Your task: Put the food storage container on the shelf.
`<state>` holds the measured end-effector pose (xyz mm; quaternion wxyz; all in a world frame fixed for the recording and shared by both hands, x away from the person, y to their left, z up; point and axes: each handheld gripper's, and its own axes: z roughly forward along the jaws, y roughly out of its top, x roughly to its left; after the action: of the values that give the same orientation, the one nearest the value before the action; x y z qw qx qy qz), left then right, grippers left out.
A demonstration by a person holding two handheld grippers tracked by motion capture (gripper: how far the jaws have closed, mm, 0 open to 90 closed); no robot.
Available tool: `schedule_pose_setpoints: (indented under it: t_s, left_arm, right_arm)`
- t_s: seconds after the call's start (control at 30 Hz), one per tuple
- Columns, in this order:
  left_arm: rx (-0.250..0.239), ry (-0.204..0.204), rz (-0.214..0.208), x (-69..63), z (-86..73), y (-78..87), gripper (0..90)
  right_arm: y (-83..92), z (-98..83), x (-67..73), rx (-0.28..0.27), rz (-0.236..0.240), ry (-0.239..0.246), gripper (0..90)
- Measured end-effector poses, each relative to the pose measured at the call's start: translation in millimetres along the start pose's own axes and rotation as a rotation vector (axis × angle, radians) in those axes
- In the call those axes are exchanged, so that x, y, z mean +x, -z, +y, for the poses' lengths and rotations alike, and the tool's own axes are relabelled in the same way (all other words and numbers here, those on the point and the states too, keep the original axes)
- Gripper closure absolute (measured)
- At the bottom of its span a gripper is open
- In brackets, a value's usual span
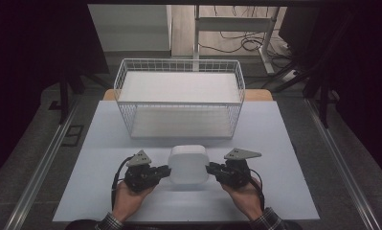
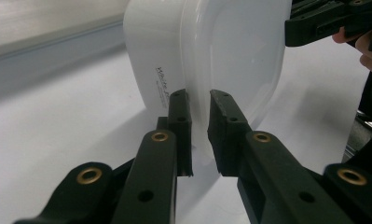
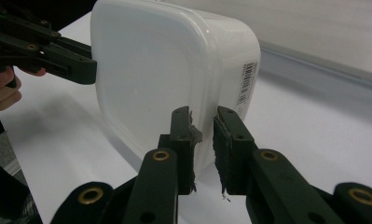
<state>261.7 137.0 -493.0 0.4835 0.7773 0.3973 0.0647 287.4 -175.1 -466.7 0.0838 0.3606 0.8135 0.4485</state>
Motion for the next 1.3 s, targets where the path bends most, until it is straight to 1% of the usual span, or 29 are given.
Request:
schedule_pose_setpoints:
  t_s: [0.2,0.33,0.43,0.47,0.53,0.57,0.7,0.87,1.03,1.2,1.3]
  left_arm:
    - [-0.024,-0.007,0.015,11.2,13.3,2.3,79.5]
    - [-0.028,-0.009,0.027,19.6,21.9,-0.3,79.5]
    - [-0.037,0.000,0.032,28.4,28.6,-3.1,79.4]
    - [-0.037,0.000,0.032,28.4,28.6,-3.1,79.3]
    - [-0.046,0.002,0.042,37.2,35.1,-6.2,79.3]
    - [-0.047,-0.001,0.045,39.4,36.6,-7.1,79.3]
    - [-0.050,0.010,0.058,50.4,43.8,-13.0,79.3]
    - [-0.053,0.019,0.073,63.1,48.8,-19.7,79.2]
    - [-0.050,0.031,0.089,75.0,52.6,-27.4,79.2]
    - [-0.042,0.060,0.086,80.0,54.0,-35.1,79.1]
    - [-0.034,0.062,0.088,82.3,55.0,-37.7,79.1]
  right_arm:
    - [-5.2,10.3,-4.2,-0.018,0.010,0.008,77.7]
    - [-11.1,19.0,-10.0,-0.027,0.010,0.007,77.7]
    - [-17.1,28.4,-15.8,-0.038,0.004,0.008,77.8]
    - [-19.4,31.2,-18.0,-0.043,0.003,0.008,77.7]
    - [-23.8,35.9,-21.9,-0.046,0.002,0.006,77.7]
    - [-27.4,38.9,-24.8,-0.050,0.002,0.002,77.7]
    - [-38.7,47.0,-34.7,-0.057,0.000,-0.007,77.4]
    - [-51.7,54.9,-43.5,-0.057,-0.014,-0.017,77.1]
    - [-67.5,60.2,-51.8,-0.046,-0.029,-0.030,76.7]
    - [-75.3,61.9,-58.4,-0.034,-0.046,-0.041,76.4]
    - [-78.5,62.3,-62.0,-0.027,-0.047,-0.048,76.2]
